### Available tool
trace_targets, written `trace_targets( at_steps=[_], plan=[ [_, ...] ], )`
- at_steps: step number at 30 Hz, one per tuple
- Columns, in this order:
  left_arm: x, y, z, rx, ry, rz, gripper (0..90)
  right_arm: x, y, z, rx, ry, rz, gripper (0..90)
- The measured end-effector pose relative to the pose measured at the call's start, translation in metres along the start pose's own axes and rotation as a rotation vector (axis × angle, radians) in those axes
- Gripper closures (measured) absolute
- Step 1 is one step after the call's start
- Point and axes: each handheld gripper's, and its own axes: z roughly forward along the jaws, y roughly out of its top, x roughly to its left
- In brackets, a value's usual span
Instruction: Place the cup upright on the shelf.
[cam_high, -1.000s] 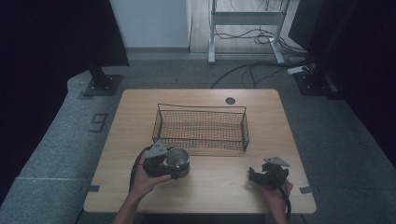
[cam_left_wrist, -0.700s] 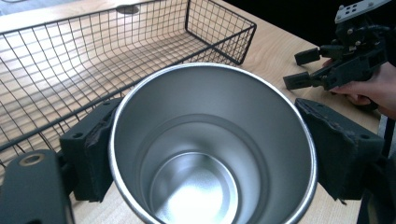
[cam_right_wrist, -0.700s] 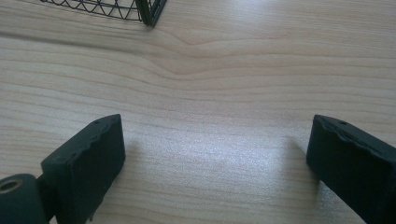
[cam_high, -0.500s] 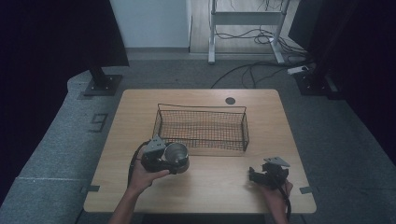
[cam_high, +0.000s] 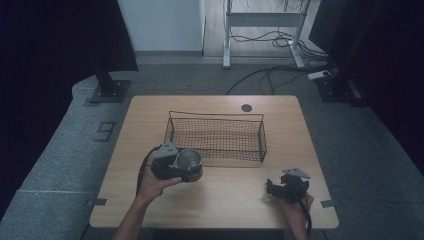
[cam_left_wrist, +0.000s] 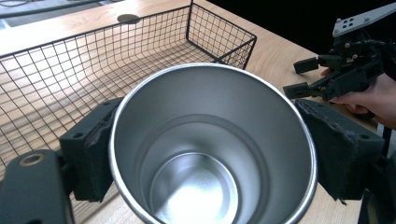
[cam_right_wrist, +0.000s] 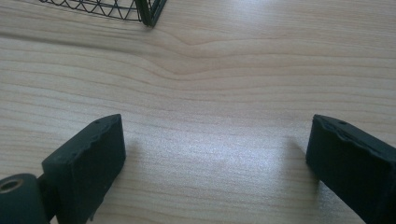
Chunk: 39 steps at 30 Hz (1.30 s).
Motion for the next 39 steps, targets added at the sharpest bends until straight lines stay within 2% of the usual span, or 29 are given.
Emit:
trace_targets(
  at_steps=[12, 39],
  plan=[
    [0.008, 0.017, -0.005, -0.015, 0.008, 0.004, 14.4, 0.000, 0.000, 0.000, 0.000, 0.000, 0.000, 4.6],
    [0.020, 0.040, -0.009, -0.046, 0.025, 0.003, 14.4, 0.000, 0.000, 0.000, -0.001, -0.001, 0.000, 4.8]
  ],
)
